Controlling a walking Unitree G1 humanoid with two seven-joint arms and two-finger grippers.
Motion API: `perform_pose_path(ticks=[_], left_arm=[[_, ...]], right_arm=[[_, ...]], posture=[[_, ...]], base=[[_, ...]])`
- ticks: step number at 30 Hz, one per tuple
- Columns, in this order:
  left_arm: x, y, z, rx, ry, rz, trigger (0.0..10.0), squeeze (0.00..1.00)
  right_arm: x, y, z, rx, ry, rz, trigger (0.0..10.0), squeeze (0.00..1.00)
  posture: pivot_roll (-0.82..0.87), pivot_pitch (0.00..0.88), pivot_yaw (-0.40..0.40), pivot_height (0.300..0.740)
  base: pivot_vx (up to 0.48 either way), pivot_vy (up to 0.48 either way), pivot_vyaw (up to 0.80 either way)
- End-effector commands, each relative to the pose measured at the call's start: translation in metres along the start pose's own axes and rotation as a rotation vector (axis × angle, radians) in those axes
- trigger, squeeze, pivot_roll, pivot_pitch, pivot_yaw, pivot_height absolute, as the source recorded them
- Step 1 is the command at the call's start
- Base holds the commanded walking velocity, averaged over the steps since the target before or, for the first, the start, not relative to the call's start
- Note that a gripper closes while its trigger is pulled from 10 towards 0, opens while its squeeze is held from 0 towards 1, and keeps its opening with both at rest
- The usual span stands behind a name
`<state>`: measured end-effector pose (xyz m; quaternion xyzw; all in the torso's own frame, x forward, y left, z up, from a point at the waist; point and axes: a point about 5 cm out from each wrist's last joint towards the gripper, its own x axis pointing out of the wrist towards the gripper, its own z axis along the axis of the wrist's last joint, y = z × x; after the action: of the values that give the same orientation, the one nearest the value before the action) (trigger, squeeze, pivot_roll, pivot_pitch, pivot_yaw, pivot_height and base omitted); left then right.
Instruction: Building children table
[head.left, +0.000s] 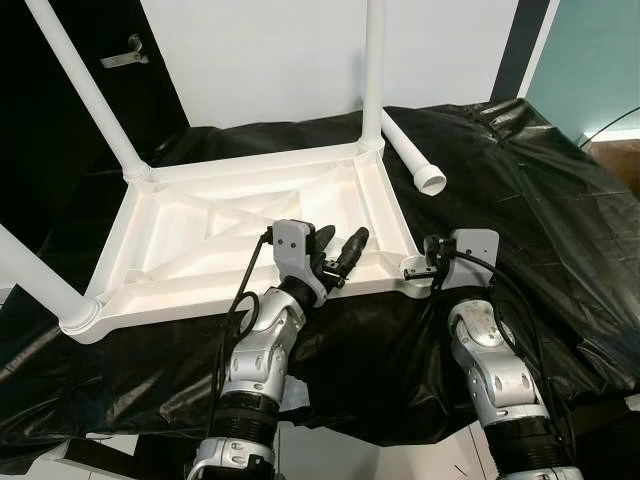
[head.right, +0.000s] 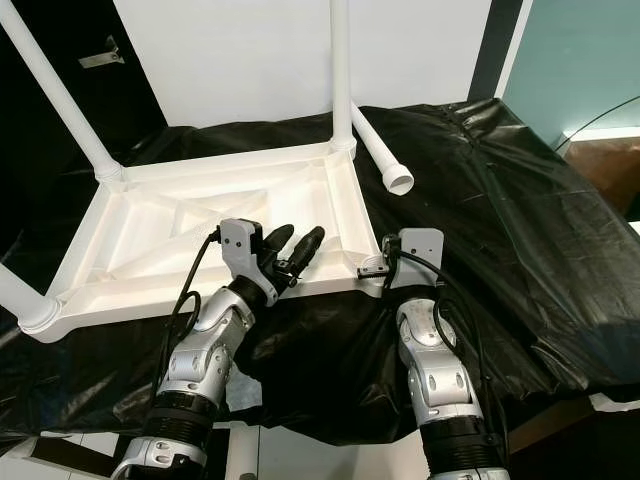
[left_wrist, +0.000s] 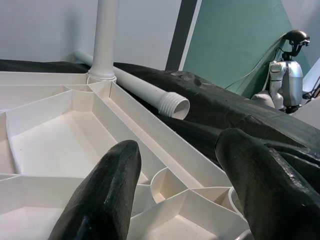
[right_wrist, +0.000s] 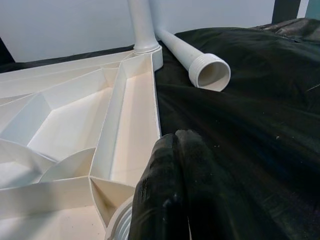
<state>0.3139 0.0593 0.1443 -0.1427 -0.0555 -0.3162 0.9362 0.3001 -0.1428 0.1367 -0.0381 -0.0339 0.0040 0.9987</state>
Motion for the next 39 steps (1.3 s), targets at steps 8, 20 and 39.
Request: perform_pose_path(ticks=[8, 20, 39], left_arm=[[-0.003, 0.004, 0.000, 0.004, 0.002, 0.002, 10.0, 0.00], [-0.006, 0.008, -0.003, 0.009, 0.016, 0.029, 10.0, 0.00], [-0.014, 0.027, 0.003, 0.230, -0.029, 0.213, 10.0, 0.00]], right_arm=[[-0.002, 0.002, 0.004, 0.008, -0.036, -0.010, 10.0, 1.00], [-0.005, 0.002, 0.006, 0.011, -0.063, -0.034, 10.0, 1.00], [-0.012, -0.007, 0.002, -0.020, -0.069, -0.114, 10.0, 0.00]], posture=[[-0.11, 0.000, 0.078, 0.740], [-0.11, 0.000, 0.078, 0.740], [-0.11, 0.000, 0.074, 0.740]], base=[[0.000, 0.000, 0.00], [0.000, 0.000, 0.00], [0.000, 0.000, 0.00]])
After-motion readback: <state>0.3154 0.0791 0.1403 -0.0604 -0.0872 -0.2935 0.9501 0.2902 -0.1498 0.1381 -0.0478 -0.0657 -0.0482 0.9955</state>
